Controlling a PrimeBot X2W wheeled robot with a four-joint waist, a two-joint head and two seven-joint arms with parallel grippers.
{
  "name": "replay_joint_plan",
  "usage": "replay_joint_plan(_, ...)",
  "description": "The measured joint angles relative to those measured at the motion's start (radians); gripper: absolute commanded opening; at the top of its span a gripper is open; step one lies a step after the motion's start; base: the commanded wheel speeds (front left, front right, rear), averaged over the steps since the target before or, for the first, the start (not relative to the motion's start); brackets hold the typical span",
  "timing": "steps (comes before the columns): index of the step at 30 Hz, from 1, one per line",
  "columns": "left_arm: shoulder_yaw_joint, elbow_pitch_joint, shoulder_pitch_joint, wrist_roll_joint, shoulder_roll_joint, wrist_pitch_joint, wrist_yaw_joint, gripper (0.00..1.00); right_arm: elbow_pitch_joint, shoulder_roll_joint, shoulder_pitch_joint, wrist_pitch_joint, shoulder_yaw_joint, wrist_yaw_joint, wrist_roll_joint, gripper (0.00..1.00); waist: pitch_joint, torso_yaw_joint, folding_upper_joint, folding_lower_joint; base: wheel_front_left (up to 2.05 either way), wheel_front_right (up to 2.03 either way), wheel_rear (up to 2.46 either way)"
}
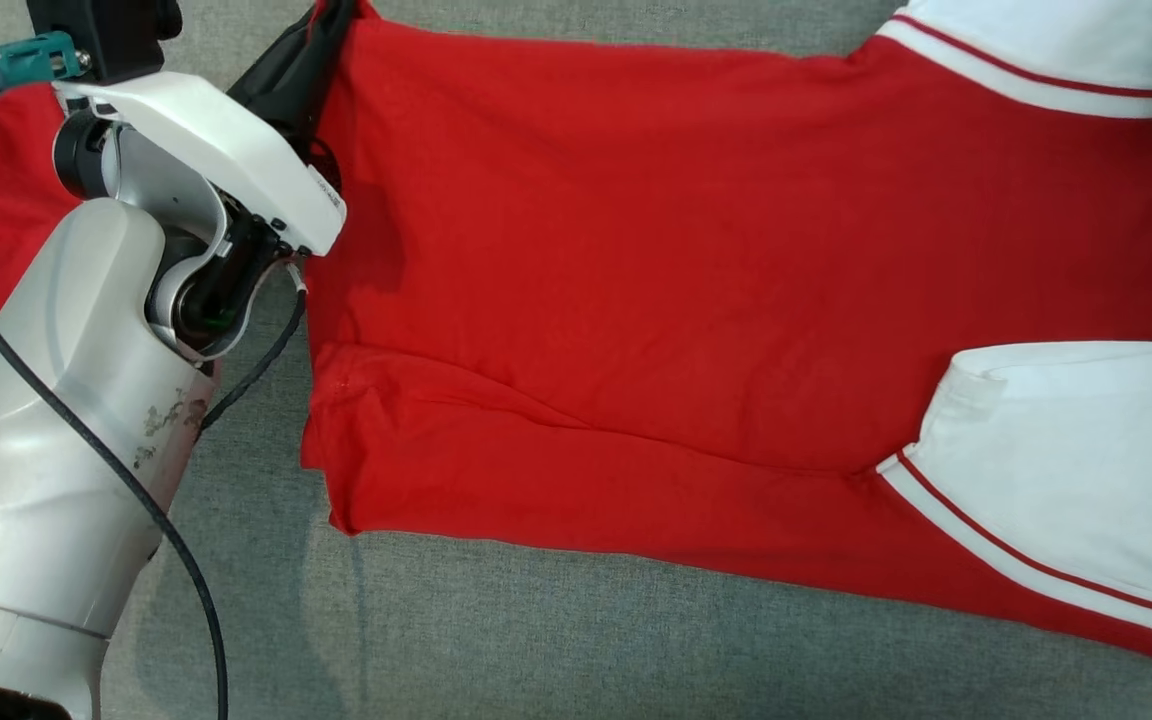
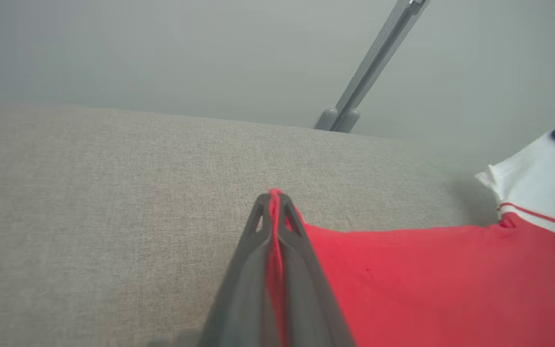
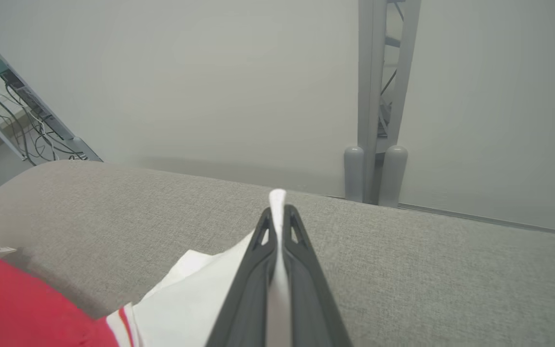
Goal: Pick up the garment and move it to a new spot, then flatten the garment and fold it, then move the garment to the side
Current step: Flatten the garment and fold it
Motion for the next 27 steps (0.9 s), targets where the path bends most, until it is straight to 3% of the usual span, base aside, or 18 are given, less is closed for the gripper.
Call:
replay_joint_plan(7, 0.047, -0.132, 0.123, -0.164, 0.024, 0.036, 0.000, 0.00, -0.185, -0.062, 0.114, -0.012, 0.051, 0.000, 0.101, 0.00, -0.035, -0.019, 0.0000, 0.0000, 0.00, 0.00, 0.00)
replay_joint_plan(12, 0.108, -0.300, 0.316, -0.294, 0.109, 0.056, 0.000, 0.00, -0.407, -0.146, 0.339, -0.071, 0.030, 0.000, 0.208, 0.00, -0.072, -0.058, 0.0000, 0.0000, 0.00, 0.00, 0.00)
replay_joint_plan(17, 0.173, -0.435, 0.469, -0.384, 0.170, 0.058, 0.022, 0.00, -0.548, -0.203, 0.566, -0.164, -0.026, 0.000, 0.281, 0.00, -0.107, -0.093, 0.0000, 0.0000, 0.00, 0.00, 0.00)
replay_joint_plan(23, 0.231, -0.552, 0.611, -0.458, 0.212, 0.054, 0.060, 0.00, -0.642, -0.204, 0.807, -0.251, -0.074, 0.000, 0.317, 0.00, -0.137, -0.127, 0.0000, 0.0000, 0.00, 0.00, 0.00)
replay_joint_plan(27, 0.254, -0.583, 0.674, -0.480, 0.230, 0.053, 0.080, 0.00, -0.656, -0.169, 0.917, -0.272, -0.107, 0.000, 0.316, 0.00, -0.145, -0.145, 0.0000, 0.0000, 0.00, 0.00, 0.00)
